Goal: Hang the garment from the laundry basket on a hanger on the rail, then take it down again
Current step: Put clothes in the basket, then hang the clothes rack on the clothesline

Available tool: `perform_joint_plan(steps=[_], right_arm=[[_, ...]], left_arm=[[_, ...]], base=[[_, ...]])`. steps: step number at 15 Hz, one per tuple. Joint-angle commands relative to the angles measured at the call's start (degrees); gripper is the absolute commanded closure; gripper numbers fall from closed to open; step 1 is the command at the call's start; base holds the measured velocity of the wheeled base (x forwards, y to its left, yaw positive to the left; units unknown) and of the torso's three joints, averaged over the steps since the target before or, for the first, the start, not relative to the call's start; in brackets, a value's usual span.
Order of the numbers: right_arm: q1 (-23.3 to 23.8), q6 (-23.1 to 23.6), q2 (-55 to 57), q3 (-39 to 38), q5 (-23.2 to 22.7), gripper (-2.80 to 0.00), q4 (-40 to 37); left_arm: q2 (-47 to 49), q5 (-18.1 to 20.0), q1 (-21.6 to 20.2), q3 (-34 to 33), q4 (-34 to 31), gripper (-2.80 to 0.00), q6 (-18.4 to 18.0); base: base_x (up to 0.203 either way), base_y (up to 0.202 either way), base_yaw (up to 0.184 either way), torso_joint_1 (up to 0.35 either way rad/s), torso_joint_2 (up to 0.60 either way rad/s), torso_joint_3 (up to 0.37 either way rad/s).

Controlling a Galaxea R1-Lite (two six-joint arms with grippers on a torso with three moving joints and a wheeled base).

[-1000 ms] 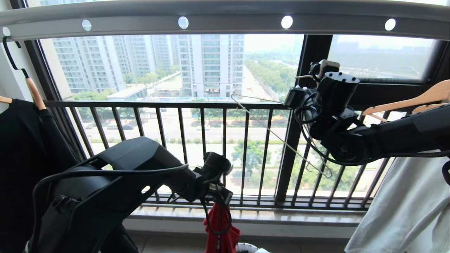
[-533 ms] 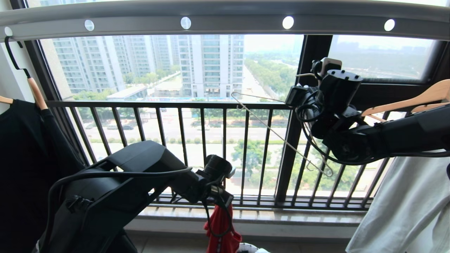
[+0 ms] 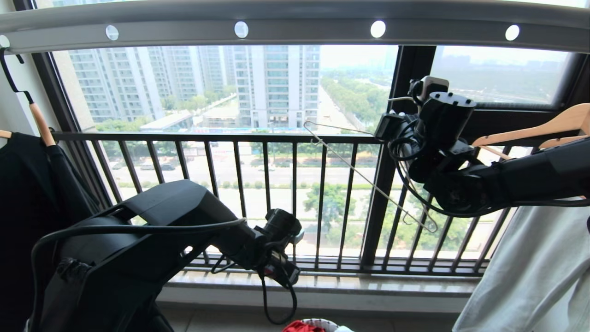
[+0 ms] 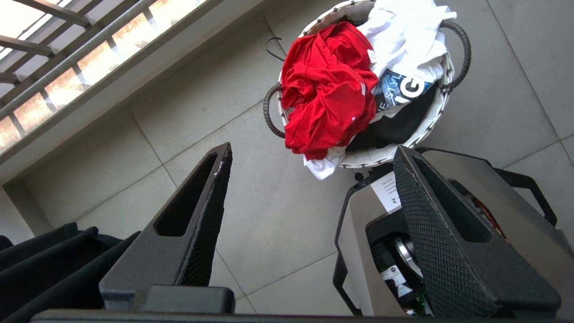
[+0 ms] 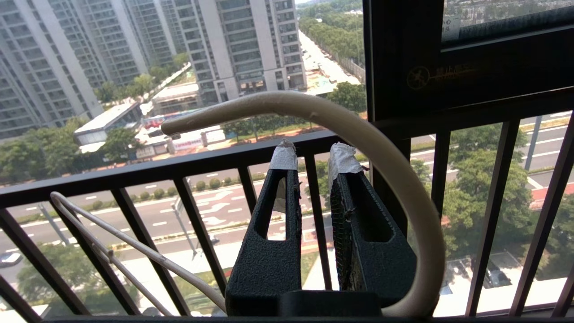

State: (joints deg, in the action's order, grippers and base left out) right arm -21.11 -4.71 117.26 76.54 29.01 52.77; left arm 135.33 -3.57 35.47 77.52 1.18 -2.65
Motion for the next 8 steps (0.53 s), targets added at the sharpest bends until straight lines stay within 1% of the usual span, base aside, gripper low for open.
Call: perform_joint_plan(steps=[1, 3, 4, 5, 6, 7, 8], right_arm=[[-0.07, -0.03, 1.29, 0.01, 0.17, 0.00, 0.32], [-0.21, 0.16, 3.05, -0.07, 0.22, 0.00, 0.44], [-0.24, 0.97, 3.74, -0.52, 0.20, 0.00, 0.73], [-0.19, 1.53, 3.79, -1.40, 0.18, 0.00, 1.82], [-0.16, 1.69, 3.19, -2.65, 0.22, 0.00, 3.12], [-0.30, 1.73, 2.33, -3.73, 0.37, 0.00, 3.59], [-0.75, 1.78, 0.38, -6.56, 0.52, 0.00, 3.67]], left_arm=[[-9.47, -0.73, -0.11, -6.99, 0.11, 0.00, 1.33], [-17.43, -1.67, -0.15, -12.73, 0.12, 0.00, 2.77], [-21.51, -1.98, -0.15, -15.45, 0.11, 0.00, 3.43], [-24.74, -2.16, -0.14, -17.28, 0.12, 0.00, 4.83], [-27.05, -2.48, -0.04, -18.29, 0.08, 0.00, 6.31], [-28.66, -2.88, -0.01, -18.65, 0.03, 0.00, 6.93], [-31.49, -3.16, -0.08, -18.59, -0.15, 0.00, 7.02]], base=[[0.000, 0.000, 0.000, 0.000, 0.00, 0.000], [0.000, 0.000, 0.000, 0.000, 0.00, 0.000], [0.000, 0.000, 0.000, 0.000, 0.00, 0.000], [0.000, 0.000, 0.000, 0.000, 0.00, 0.000], [0.000, 0.000, 0.000, 0.000, 0.00, 0.000], [0.000, 0.000, 0.000, 0.000, 0.00, 0.000], [0.000, 0.000, 0.000, 0.000, 0.00, 0.000]])
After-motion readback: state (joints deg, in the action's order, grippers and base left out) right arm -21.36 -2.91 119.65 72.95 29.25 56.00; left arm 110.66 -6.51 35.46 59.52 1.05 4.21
